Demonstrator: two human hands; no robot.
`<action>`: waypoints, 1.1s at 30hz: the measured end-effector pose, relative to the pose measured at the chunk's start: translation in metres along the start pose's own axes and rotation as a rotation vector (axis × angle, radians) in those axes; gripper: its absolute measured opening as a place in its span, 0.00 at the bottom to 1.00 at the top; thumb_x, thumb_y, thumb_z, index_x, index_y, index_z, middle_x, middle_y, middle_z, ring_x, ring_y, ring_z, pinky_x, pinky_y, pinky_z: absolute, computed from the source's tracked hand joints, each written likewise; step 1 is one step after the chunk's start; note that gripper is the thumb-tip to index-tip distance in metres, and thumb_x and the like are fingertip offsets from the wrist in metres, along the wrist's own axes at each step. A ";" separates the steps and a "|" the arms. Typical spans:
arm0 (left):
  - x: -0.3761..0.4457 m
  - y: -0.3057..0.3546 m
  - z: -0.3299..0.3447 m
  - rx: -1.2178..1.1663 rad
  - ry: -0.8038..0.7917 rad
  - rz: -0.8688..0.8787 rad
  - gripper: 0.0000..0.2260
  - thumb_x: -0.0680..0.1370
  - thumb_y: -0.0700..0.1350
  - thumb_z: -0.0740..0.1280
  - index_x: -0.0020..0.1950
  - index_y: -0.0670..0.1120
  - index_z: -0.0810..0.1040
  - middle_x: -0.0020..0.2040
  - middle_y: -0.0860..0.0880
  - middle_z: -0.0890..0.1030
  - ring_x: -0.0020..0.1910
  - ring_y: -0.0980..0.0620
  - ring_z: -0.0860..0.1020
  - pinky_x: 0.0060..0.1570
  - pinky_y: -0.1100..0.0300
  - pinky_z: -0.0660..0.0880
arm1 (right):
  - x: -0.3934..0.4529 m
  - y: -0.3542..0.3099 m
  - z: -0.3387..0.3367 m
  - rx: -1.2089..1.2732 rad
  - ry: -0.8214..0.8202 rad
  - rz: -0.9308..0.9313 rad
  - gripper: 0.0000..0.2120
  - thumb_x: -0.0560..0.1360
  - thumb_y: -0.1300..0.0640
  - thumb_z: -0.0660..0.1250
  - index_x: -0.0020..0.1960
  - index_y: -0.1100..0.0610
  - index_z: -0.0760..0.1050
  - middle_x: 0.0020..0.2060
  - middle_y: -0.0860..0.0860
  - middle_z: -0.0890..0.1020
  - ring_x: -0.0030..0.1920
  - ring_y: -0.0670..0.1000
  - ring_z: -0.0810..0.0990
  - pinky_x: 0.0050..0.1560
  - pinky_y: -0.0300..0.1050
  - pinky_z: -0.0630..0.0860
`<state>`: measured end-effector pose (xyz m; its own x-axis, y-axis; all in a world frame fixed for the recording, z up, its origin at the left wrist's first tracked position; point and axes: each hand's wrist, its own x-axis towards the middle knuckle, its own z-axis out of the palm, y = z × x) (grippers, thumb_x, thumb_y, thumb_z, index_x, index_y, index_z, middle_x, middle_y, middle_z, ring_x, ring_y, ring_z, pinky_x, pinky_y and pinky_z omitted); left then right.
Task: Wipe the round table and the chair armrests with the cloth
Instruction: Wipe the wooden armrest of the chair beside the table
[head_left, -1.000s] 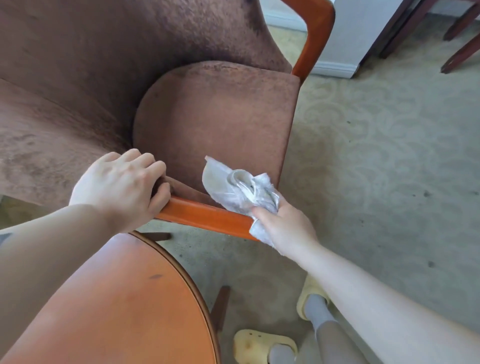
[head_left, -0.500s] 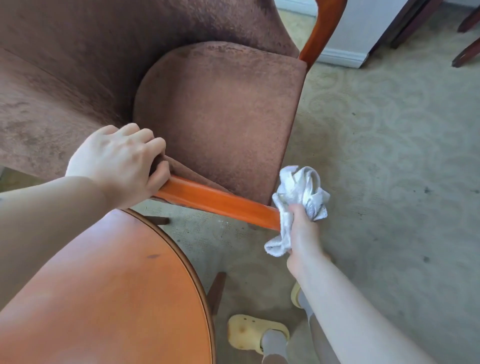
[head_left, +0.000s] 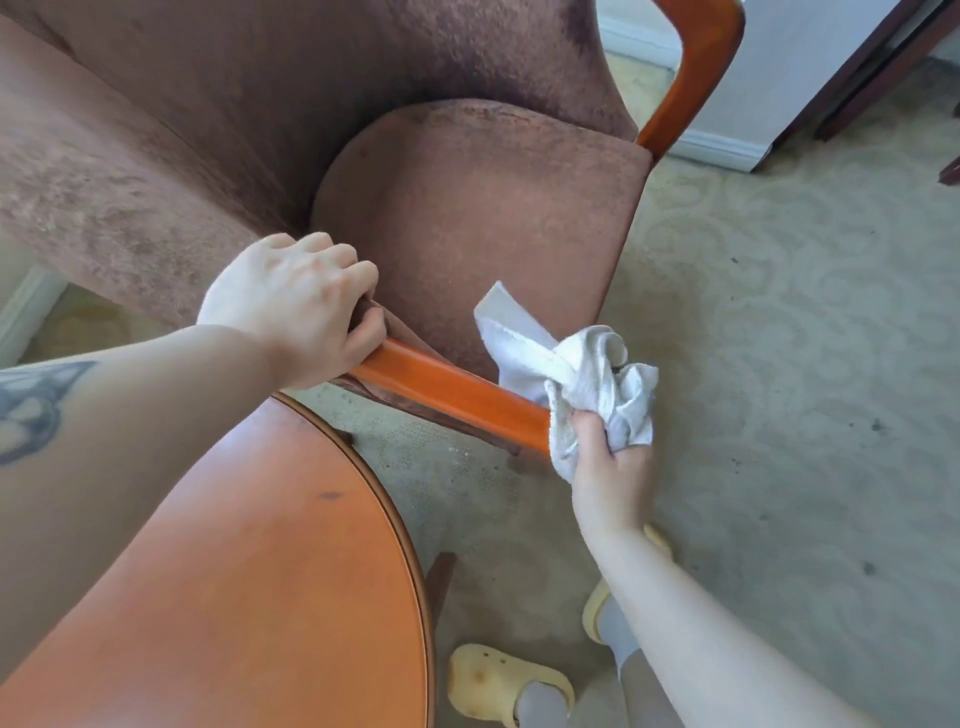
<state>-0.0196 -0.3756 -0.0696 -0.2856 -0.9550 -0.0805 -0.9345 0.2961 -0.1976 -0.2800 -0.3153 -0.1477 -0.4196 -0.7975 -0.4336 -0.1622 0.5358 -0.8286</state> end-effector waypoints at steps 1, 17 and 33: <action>-0.001 0.000 0.001 0.002 -0.002 -0.001 0.19 0.75 0.55 0.49 0.40 0.46 0.75 0.37 0.49 0.76 0.39 0.46 0.73 0.40 0.50 0.71 | 0.004 -0.007 0.008 -0.007 0.086 0.122 0.06 0.71 0.53 0.66 0.46 0.52 0.77 0.42 0.50 0.82 0.51 0.59 0.79 0.51 0.50 0.75; 0.000 -0.001 0.002 -0.008 0.003 0.003 0.16 0.76 0.51 0.52 0.35 0.45 0.72 0.33 0.49 0.74 0.35 0.45 0.73 0.38 0.51 0.71 | -0.024 -0.003 0.019 -0.534 0.042 -0.589 0.17 0.69 0.51 0.60 0.46 0.63 0.77 0.41 0.57 0.80 0.43 0.63 0.79 0.45 0.55 0.75; -0.002 -0.001 -0.003 -0.029 0.012 0.007 0.15 0.75 0.51 0.54 0.33 0.45 0.71 0.31 0.48 0.73 0.33 0.45 0.72 0.35 0.51 0.70 | -0.053 -0.046 0.085 -0.687 0.013 -0.554 0.20 0.61 0.52 0.77 0.51 0.58 0.79 0.46 0.57 0.82 0.48 0.61 0.81 0.52 0.55 0.75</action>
<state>-0.0190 -0.3743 -0.0668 -0.2943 -0.9532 -0.0697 -0.9383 0.3021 -0.1684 -0.1741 -0.3211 -0.1163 -0.1310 -0.9910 -0.0255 -0.8448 0.1251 -0.5202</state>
